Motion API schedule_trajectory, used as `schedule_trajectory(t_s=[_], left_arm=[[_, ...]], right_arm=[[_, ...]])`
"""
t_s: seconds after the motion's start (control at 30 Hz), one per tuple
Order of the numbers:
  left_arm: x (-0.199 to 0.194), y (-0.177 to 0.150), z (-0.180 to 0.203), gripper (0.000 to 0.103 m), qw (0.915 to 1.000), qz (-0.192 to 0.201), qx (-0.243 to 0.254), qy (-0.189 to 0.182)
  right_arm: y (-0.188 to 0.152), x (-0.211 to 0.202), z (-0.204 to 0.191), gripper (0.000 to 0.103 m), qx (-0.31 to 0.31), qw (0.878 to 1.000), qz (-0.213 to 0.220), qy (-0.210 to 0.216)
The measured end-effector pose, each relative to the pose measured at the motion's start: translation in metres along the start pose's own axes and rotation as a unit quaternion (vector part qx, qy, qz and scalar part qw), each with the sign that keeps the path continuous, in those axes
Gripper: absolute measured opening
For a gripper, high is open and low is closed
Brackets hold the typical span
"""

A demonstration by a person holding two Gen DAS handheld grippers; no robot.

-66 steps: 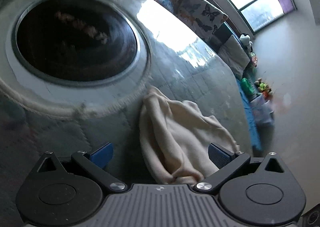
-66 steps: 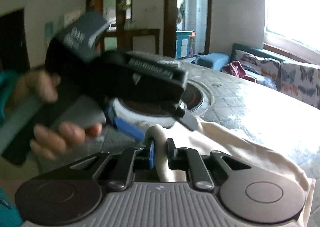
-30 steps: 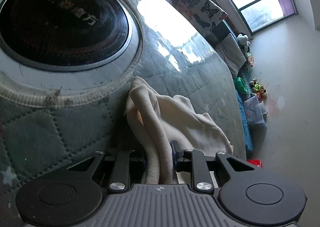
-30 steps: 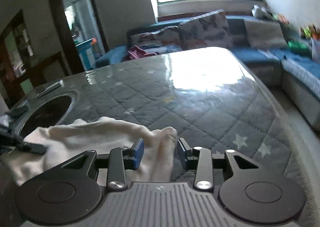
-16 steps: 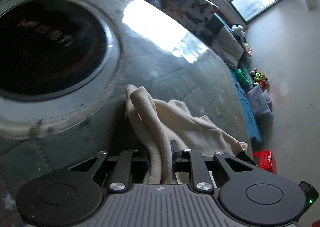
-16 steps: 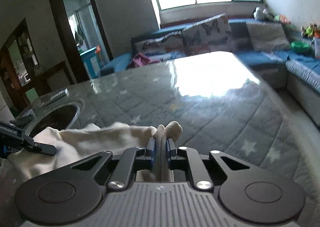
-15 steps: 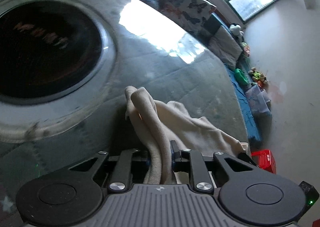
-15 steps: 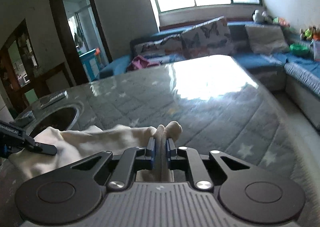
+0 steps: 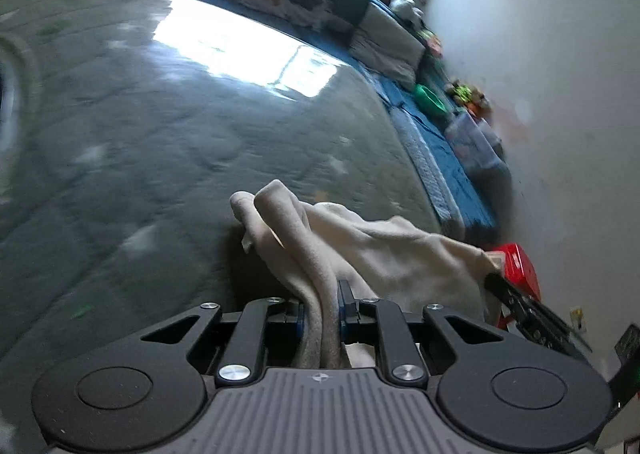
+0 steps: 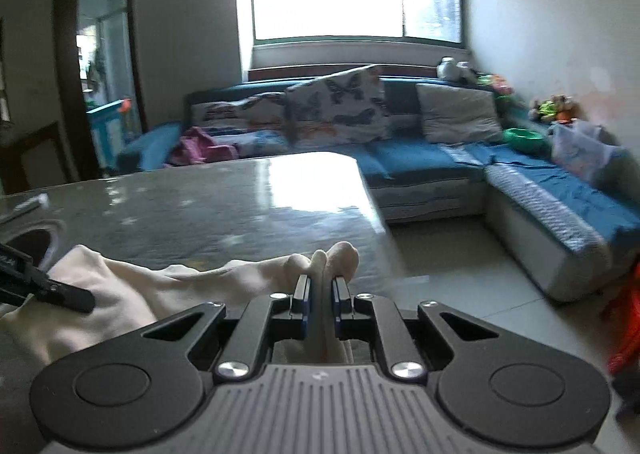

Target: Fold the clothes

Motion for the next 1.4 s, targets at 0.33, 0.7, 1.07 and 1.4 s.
schedule_trajectory(t_s=[0.33, 0.7, 1.07, 1.4], left_arm=[[0.021, 0.002, 0.017, 0.044, 0.9973, -0.001, 0.049, 0.054], [0.022, 0.023, 0.020, 0.060, 0.9920, 0.040, 0.064, 0.101], [0.051, 0.036, 0.028, 0.064, 0.9840, 0.045, 0.091, 0.146], [0.037, 0.016, 0.037, 0.075, 0.9806, 0.056, 0.119, 0.146]], right_arm=[[-0.006, 0.011, 0.047, 0.015, 0.025, 0.999, -0.012, -0.042], [-0.010, 0.048, 0.024, 0.023, 0.027, 0.999, -0.030, 0.008], [-0.013, 0.084, 0.013, 0.037, 0.014, 0.999, -0.048, 0.016], [-0.029, 0.050, -0.015, 0.060, -0.010, 0.998, -0.043, 0.035]])
Point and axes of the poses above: each gripper's, at about its wrist camera, not at the fingertips, and x roughly the way its jaws point, z to its right, y to its top, the point moved 9 cm from there along x, roughly the way its jaws point, and after that the axes turned 14 degrees about y, right-handed, at the moved point
